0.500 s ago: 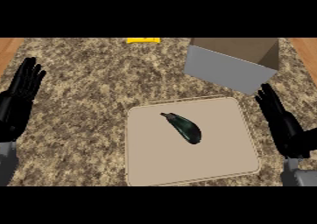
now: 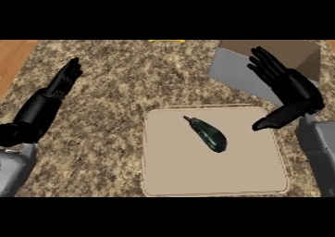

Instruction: Pick the eggplant from the tray and place it in the cardboard box

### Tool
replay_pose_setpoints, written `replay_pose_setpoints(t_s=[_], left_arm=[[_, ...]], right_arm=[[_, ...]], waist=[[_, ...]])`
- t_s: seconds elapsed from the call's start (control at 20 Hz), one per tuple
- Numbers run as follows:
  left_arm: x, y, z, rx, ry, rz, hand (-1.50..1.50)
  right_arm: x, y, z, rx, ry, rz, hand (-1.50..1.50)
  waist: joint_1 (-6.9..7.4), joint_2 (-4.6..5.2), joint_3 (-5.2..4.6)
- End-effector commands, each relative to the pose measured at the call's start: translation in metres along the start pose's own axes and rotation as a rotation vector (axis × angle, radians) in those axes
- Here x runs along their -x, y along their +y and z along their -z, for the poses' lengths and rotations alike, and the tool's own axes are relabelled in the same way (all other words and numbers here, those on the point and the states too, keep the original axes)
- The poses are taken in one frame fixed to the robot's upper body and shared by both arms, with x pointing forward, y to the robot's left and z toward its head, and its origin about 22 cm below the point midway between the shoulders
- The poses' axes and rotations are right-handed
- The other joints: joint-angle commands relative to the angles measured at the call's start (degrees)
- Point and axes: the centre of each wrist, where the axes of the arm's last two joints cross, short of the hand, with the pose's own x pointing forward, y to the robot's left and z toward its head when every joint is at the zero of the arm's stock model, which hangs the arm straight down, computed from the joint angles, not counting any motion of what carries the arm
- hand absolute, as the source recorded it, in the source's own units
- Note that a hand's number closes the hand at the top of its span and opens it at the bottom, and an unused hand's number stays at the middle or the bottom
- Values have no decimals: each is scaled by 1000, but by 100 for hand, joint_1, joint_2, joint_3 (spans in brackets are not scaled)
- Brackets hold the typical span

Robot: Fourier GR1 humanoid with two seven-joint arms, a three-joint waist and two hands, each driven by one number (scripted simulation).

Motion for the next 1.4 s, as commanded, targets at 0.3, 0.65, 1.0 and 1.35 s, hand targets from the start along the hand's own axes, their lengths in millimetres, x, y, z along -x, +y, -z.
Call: replay_pose_setpoints(t_s=[0.3, 0.65, 1.0, 1.35], left_arm=[[-3, -30, 10, 75, 6, 17, 0], [-10, -36, 16, 104, 17, 22, 0], [1, -31, 14, 78, 20, 27, 0], [15, -7, 0, 45, 28, 34, 0]], right_arm=[[-21, -42, 22, -413, -157, -171, -150], [-35, -16, 55, -650, -85, -452, -150], [-59, 29, 91, -905, -52, -669, -150], [-51, 46, 106, -983, 1, -807, -150]], waist=[[59, -13, 14], [142, -53, 6], [-48, -95, -15], [-219, -147, -22]])
